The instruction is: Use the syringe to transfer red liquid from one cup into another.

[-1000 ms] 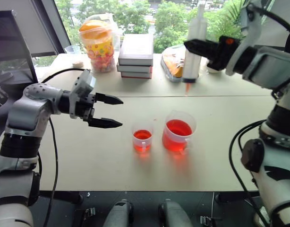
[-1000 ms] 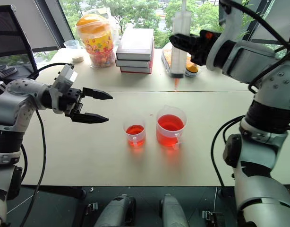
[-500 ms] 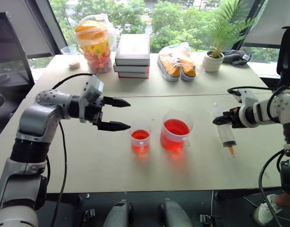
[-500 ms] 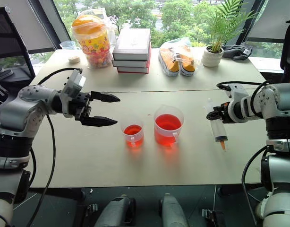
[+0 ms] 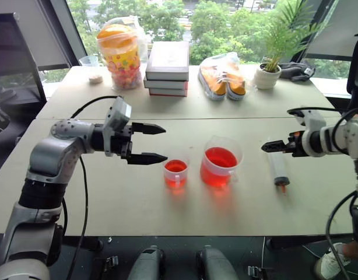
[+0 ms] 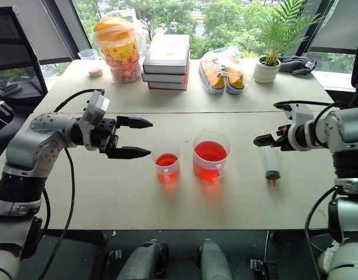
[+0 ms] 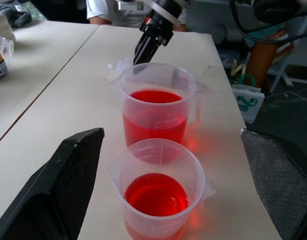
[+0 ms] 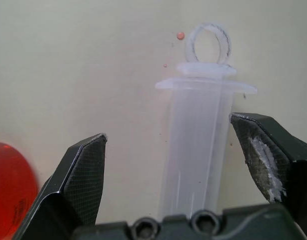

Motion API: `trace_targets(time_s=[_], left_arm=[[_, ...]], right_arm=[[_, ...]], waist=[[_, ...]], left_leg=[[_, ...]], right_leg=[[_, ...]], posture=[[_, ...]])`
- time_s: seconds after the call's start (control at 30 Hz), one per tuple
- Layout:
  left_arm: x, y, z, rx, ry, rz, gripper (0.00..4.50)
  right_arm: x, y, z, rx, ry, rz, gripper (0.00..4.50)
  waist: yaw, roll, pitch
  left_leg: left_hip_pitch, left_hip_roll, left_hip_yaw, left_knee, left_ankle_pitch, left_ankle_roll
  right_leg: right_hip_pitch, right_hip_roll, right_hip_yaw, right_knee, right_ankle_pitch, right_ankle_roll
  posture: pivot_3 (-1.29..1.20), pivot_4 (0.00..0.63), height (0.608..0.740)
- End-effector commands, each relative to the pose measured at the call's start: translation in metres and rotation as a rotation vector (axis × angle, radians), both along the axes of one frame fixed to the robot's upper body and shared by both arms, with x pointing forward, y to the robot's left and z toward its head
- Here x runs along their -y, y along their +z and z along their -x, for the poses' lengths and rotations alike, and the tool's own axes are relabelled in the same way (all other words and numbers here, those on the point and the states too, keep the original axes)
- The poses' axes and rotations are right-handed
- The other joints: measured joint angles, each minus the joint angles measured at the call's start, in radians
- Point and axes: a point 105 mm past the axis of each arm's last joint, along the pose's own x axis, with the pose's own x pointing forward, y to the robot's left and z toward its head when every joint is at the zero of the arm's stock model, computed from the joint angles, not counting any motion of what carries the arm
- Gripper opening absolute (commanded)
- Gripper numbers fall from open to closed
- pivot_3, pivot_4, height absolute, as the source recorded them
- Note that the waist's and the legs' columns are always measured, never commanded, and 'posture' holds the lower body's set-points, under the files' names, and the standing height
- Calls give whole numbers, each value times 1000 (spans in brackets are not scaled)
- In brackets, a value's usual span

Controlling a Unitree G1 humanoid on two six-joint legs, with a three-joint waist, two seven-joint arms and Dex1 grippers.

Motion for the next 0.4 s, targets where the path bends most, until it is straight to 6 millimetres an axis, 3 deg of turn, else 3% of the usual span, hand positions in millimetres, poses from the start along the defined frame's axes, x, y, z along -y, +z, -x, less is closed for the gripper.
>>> trace_targets(time_s=[0.03, 0.13, 0.2, 0.4], left_arm=[[-3, 11, 2, 62, 8, 21, 4500], [-7, 9, 3, 59, 16, 12, 4500], [-10, 9, 4, 54, 20, 6, 4500], [-15, 10, 9, 21, 12, -11, 4500]], right_arm=[[-26, 57, 24, 211, 225, -14, 4469], [-44, 78, 62, 267, 428, -16, 4469], [-49, 82, 79, 290, 504, -6, 4469], [-46, 67, 103, 270, 554, 83, 4469]], waist=[[-3, 0, 0], [-4, 0, 0], [-7, 0, 0], [-4, 0, 0]], left_leg=[[0, 0, 0, 0, 0, 0], [1, 0, 0, 1, 0, 0], [2, 1, 0, 1, 0, 0], [3, 1, 0, 3, 0, 0]], right_leg=[[0, 0, 0, 0, 0, 0], [2, 0, 0, 0, 0, 0], [3, 1, 0, 0, 0, 0], [5, 0, 0, 0, 0, 0]], posture=[[0, 150, 740], [0, 150, 740], [0, 150, 740], [0, 150, 740]])
